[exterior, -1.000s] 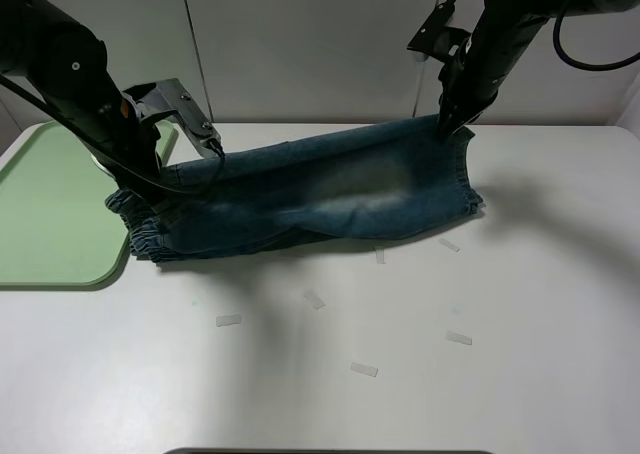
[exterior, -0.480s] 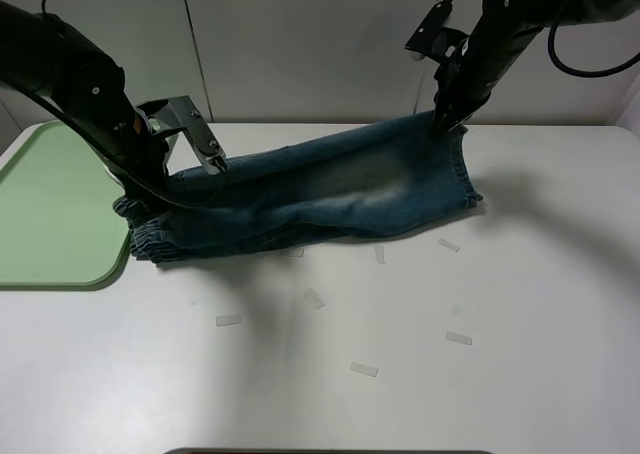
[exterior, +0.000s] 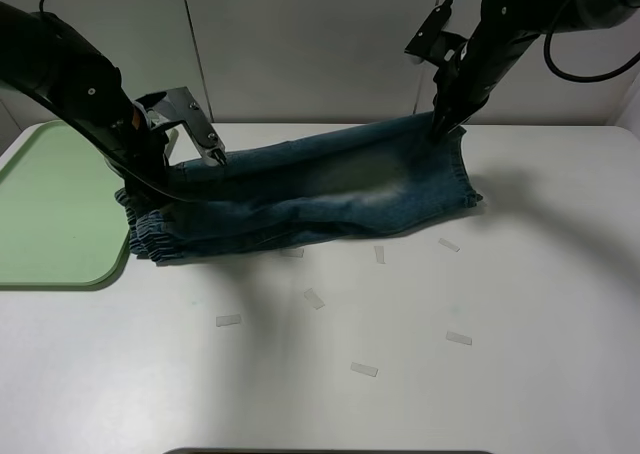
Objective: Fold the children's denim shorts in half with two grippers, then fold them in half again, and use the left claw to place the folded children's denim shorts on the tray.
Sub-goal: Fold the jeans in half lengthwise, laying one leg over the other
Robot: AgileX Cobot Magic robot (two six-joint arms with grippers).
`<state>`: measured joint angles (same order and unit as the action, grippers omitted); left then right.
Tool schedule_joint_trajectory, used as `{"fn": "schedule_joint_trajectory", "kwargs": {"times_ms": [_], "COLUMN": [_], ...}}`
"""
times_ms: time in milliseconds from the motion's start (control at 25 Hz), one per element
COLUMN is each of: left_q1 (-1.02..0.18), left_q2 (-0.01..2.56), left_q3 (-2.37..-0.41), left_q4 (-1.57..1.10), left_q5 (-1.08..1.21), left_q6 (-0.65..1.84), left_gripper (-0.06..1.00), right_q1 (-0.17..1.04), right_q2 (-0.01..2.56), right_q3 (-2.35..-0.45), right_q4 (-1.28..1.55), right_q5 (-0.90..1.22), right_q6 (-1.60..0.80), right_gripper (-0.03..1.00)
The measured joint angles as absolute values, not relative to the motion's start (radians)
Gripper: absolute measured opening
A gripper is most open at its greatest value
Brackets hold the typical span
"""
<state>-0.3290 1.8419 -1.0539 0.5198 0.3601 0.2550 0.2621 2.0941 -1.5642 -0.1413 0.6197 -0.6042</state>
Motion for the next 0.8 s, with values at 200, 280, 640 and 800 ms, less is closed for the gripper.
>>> {"fn": "schedule_joint_trajectory", "kwargs": {"times_ms": [200, 280, 640, 800], "left_q1": [-0.329, -0.329, -0.324, -0.324], "left_q2": [1.842, 1.842, 1.842, 1.842], "left_q3": [-1.054, -1.054, -1.054, -1.054], "left_q4": [0.538, 0.557, 0.567, 0.567], "left_q5": [0.310, 0.287, 0.266, 0.284], "left_q6": [0.253, 0.253, 0.253, 0.253], "left_gripper": [0.02, 0.02, 0.02, 0.21], "right_q1": [0.260, 0.260, 0.260, 0.260], "right_q2": [2.094, 2.094, 2.094, 2.094], "right_q3": [-1.564, -1.564, -1.564, -1.564], "right_q4": [-0.142, -0.146, -0.150, -0.150], "right_q5": [0.582, 0.579, 0.576, 0.547], "right_q6": [-0.601, -0.588, -0.580, -0.579], "right_gripper": [-0.03, -0.03, -0.03, 0.04]}}
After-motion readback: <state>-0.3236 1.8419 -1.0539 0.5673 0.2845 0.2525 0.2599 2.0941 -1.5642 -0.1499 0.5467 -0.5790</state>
